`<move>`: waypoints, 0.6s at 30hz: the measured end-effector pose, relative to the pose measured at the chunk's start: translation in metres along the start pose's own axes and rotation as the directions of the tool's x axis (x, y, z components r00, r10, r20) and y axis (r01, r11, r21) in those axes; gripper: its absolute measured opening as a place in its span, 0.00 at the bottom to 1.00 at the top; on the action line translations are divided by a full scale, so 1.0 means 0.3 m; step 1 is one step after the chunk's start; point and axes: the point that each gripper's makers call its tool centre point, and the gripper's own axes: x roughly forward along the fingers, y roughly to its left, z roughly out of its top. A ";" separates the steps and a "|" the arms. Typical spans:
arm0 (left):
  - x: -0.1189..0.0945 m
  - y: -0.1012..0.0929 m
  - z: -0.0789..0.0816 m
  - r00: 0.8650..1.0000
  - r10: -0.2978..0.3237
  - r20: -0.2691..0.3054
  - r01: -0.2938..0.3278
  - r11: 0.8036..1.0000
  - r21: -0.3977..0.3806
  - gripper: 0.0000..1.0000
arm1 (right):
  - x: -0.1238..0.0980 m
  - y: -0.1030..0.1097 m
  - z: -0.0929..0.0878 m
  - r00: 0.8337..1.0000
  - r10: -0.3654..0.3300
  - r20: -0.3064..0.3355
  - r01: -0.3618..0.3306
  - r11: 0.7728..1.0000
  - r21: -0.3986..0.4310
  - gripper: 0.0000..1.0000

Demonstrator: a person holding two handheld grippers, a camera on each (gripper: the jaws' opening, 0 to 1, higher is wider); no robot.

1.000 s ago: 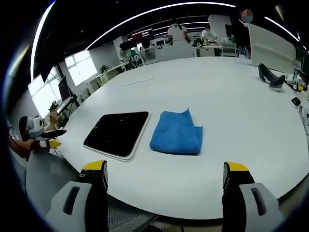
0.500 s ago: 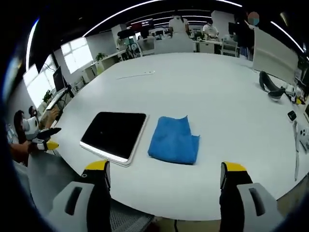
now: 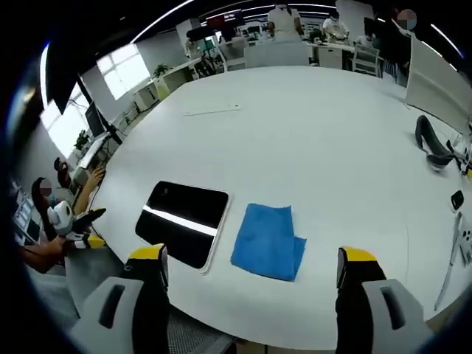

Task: Wipe the mirror surface with the cleaning cloth until all visible marks leave the cleaned area.

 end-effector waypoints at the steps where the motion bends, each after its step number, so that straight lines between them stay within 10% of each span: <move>1: 0.000 -0.001 -0.001 1.000 0.000 -0.003 0.000 1.000 0.000 0.99 | 0.002 0.002 0.013 1.000 0.002 -0.005 -0.002 1.000 -0.003 0.94; 9: -0.003 0.002 0.004 1.000 0.008 0.005 -0.008 1.000 -0.003 0.99 | 0.020 0.002 0.118 1.000 -0.021 0.015 0.022 0.999 -0.028 0.93; 18: -0.001 0.008 0.002 1.000 0.013 0.002 -0.013 1.000 -0.002 0.99 | 0.070 -0.009 0.077 1.000 -0.031 0.003 0.031 0.999 -0.028 0.89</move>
